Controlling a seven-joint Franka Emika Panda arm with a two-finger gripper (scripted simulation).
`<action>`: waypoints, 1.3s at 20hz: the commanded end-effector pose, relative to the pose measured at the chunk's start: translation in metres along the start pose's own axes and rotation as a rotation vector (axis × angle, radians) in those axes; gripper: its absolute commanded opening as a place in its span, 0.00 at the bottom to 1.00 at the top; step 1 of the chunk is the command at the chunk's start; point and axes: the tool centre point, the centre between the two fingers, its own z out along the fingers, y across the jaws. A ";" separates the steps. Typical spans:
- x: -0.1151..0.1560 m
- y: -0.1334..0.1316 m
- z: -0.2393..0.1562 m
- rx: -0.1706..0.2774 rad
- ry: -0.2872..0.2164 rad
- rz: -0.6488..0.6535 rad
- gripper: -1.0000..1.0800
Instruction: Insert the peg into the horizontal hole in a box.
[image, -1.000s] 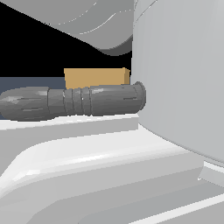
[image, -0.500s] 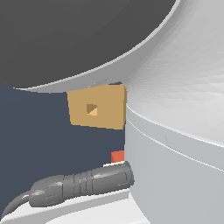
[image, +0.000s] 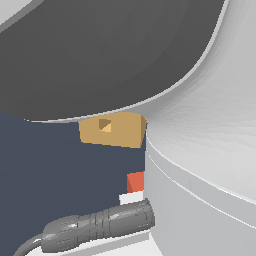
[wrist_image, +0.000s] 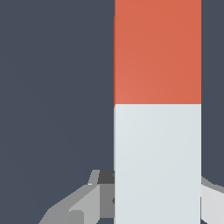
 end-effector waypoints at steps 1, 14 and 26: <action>0.000 0.000 0.000 -0.001 0.000 0.000 0.00; 0.004 -0.004 -0.001 0.000 0.000 0.010 0.00; 0.034 -0.029 -0.009 0.000 0.000 0.080 0.00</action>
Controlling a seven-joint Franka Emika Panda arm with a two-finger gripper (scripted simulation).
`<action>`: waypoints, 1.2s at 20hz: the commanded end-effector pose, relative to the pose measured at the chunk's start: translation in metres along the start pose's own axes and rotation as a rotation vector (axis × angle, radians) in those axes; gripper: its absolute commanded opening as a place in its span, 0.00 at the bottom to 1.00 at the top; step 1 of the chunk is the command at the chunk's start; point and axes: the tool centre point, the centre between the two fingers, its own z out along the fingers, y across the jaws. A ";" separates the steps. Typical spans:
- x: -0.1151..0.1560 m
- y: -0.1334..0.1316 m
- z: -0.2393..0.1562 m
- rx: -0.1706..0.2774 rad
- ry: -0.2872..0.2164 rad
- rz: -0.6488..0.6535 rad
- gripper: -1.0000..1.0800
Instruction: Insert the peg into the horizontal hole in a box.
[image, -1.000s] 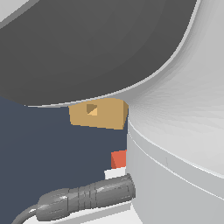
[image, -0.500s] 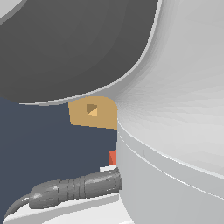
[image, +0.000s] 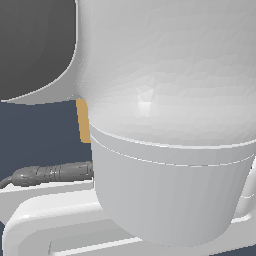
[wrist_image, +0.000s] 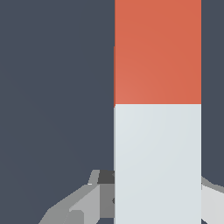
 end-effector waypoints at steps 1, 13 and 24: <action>0.009 -0.007 -0.004 -0.003 -0.001 0.022 0.00; 0.070 -0.054 -0.020 -0.004 -0.001 0.160 0.00; 0.140 -0.092 -0.037 -0.004 -0.001 0.305 0.00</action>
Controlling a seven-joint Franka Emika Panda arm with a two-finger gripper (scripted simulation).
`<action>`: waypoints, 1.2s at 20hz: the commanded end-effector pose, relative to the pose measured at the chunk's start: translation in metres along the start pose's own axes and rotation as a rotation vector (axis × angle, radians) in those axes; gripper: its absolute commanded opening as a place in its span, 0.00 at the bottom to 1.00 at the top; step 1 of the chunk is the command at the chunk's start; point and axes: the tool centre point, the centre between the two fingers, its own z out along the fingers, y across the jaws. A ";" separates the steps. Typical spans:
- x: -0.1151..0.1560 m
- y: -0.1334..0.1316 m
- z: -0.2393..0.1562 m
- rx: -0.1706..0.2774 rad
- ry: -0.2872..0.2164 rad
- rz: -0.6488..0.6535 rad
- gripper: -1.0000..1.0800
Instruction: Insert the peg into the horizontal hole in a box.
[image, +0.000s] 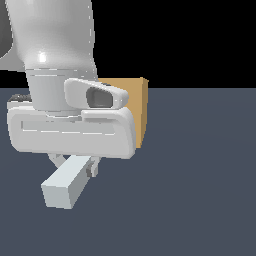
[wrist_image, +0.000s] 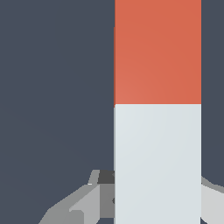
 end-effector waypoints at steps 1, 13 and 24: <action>0.012 -0.010 -0.005 -0.003 0.000 0.030 0.00; 0.046 -0.032 -0.013 -0.003 0.000 0.104 0.00; 0.049 -0.031 -0.015 -0.005 0.000 0.106 0.00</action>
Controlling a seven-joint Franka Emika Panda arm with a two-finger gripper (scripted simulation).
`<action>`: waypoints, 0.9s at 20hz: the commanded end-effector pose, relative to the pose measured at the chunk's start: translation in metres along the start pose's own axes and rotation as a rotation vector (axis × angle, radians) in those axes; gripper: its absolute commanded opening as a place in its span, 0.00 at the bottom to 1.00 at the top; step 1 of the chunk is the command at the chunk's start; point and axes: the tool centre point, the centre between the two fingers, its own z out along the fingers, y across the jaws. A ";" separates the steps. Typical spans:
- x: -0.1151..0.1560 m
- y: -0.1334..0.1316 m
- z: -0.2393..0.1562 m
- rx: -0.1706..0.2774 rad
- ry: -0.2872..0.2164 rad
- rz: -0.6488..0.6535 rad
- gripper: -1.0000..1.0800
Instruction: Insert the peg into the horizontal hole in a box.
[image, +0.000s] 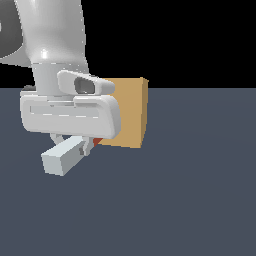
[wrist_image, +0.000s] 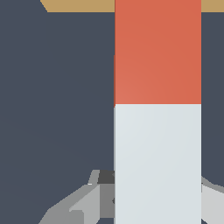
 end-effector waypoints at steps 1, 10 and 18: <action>0.000 0.002 -0.002 -0.004 0.001 0.000 0.00; 0.016 0.000 -0.001 -0.001 0.000 0.000 0.00; 0.072 -0.001 -0.001 -0.002 0.001 0.000 0.00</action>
